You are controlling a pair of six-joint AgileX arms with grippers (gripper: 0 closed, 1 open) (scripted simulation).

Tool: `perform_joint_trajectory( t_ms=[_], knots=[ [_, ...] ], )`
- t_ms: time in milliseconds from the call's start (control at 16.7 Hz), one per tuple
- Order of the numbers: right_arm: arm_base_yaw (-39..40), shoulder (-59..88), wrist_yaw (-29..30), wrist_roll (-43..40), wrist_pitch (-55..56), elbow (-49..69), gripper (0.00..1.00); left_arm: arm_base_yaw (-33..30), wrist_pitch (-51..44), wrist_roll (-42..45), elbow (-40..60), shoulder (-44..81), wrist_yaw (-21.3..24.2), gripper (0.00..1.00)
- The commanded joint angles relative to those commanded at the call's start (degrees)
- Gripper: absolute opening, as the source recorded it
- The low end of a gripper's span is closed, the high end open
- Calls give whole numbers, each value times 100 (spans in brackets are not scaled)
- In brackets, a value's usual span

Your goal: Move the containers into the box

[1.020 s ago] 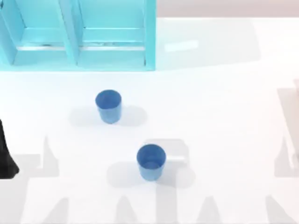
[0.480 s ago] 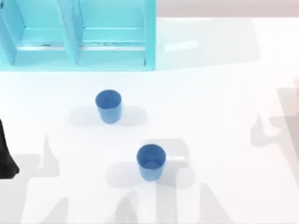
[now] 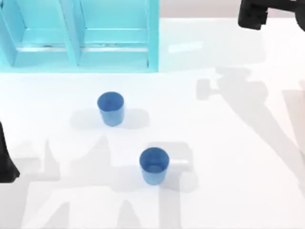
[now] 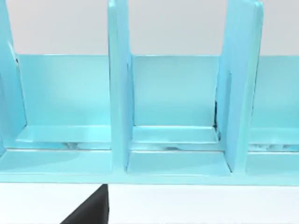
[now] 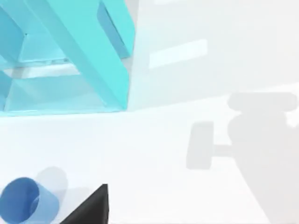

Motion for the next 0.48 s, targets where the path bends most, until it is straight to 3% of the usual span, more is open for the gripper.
perform_joint_trajectory(
  t_ms=[480],
  knots=[
    [1494,4448,567,1494,-2338,4546,100,0,0,0,0,0,0,100]
  ],
)
